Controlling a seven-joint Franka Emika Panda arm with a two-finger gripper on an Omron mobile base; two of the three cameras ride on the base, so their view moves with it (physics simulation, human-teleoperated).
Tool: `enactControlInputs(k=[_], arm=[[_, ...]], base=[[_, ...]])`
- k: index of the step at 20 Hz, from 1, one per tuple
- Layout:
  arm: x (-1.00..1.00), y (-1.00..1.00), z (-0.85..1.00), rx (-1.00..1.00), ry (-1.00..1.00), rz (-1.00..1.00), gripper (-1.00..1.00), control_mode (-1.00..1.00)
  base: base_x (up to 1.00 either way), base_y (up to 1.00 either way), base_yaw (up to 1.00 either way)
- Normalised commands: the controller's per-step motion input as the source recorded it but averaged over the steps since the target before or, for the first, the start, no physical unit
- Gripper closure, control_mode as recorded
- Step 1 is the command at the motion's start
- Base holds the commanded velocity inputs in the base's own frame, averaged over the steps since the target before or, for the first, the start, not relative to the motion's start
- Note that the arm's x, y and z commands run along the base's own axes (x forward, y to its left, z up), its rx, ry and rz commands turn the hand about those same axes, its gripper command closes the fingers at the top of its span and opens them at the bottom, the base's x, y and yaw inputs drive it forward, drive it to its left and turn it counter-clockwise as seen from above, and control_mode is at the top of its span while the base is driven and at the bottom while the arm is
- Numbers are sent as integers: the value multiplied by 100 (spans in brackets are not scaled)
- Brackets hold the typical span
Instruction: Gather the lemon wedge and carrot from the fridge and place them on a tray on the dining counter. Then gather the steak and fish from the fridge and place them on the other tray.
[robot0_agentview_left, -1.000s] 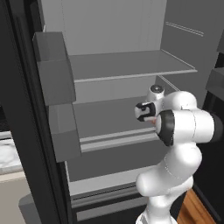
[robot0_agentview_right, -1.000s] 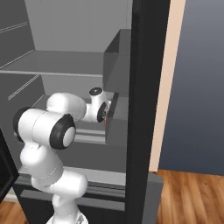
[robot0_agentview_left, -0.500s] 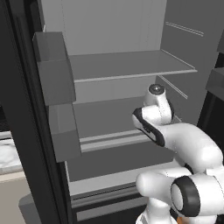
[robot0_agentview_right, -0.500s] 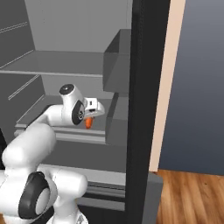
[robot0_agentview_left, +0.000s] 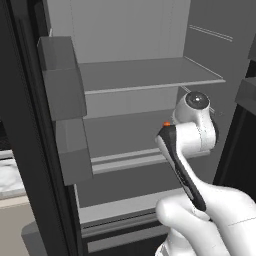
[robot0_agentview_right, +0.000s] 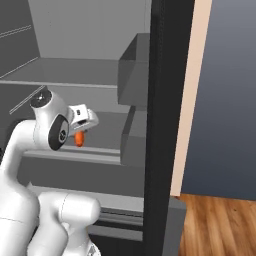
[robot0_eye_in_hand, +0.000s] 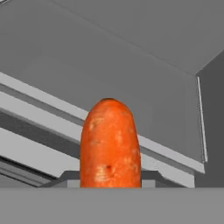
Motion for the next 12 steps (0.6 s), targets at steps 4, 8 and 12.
enactControlInputs(k=[4, 8, 12], arm=[[-48, -3, 100, -4, 10, -7, 100, -100], [-39, 2, 88, -2, 0, 0, 100, -100], [-59, 8, 2, 0, 8, 0, 100, -100]], base=[[0, 0, 0], [0, 0, 0], [0, 0, 0]])
